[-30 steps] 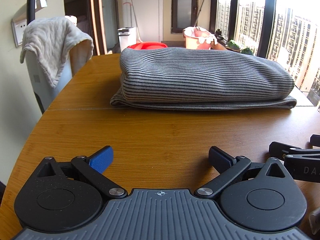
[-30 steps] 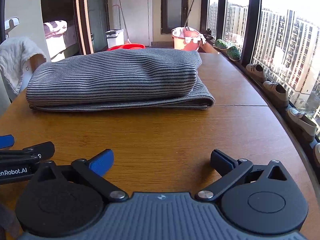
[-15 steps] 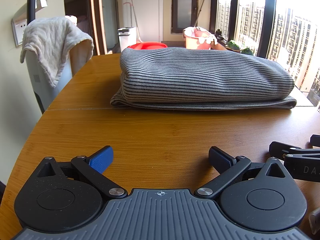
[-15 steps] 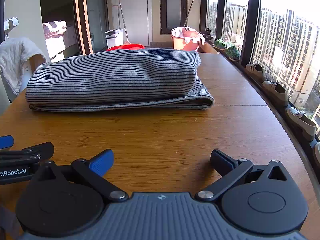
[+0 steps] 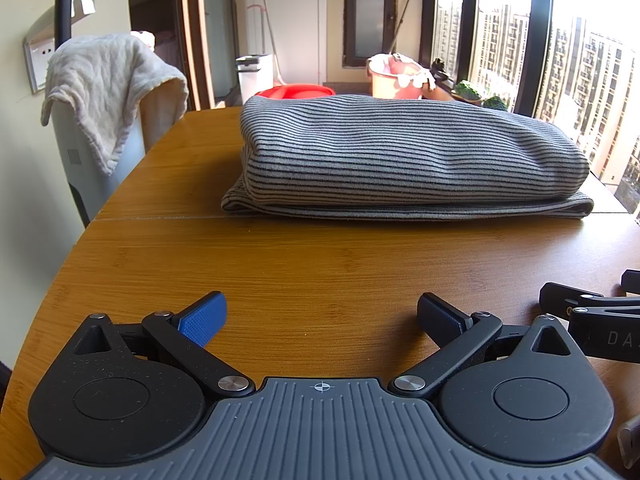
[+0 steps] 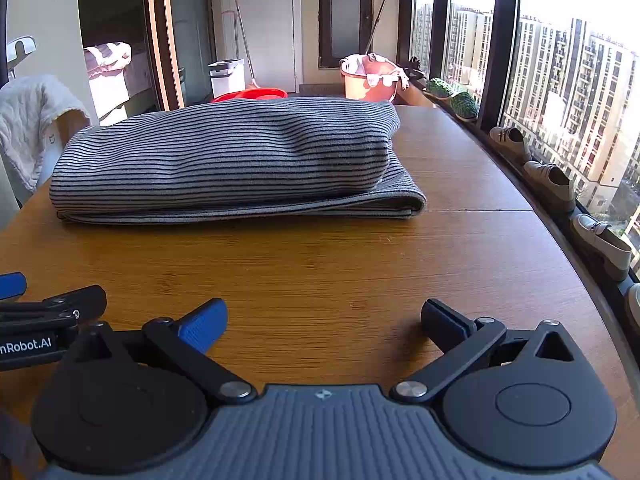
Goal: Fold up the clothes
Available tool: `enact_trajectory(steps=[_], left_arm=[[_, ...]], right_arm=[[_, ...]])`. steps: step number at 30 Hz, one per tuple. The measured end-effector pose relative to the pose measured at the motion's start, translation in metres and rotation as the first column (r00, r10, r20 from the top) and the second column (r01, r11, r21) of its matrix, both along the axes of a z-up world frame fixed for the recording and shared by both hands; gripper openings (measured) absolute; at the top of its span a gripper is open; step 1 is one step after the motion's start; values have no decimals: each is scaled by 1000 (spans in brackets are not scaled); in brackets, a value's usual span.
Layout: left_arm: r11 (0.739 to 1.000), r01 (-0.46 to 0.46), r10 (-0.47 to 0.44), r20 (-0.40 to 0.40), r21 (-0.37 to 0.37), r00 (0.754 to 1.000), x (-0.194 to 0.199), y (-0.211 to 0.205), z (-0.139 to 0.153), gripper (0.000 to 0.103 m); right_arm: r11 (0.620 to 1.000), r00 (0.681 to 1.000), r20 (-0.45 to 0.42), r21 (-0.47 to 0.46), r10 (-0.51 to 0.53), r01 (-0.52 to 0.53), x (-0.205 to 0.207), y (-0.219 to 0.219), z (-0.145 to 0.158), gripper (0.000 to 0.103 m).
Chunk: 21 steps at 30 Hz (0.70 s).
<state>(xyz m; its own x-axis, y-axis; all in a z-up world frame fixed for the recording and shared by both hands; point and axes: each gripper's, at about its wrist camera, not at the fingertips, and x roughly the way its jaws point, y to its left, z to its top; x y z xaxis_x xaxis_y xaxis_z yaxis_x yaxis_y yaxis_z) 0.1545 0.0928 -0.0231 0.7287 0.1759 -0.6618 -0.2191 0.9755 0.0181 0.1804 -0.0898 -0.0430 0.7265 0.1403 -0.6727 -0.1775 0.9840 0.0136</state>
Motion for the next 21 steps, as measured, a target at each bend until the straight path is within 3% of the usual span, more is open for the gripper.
enact_trajectory(steps=[21], left_arm=[[1000,0,0,0,0,1000,0,0,0,103]], right_arm=[[1000,1000,0,1,1,-1,-1,-5,-1,103]])
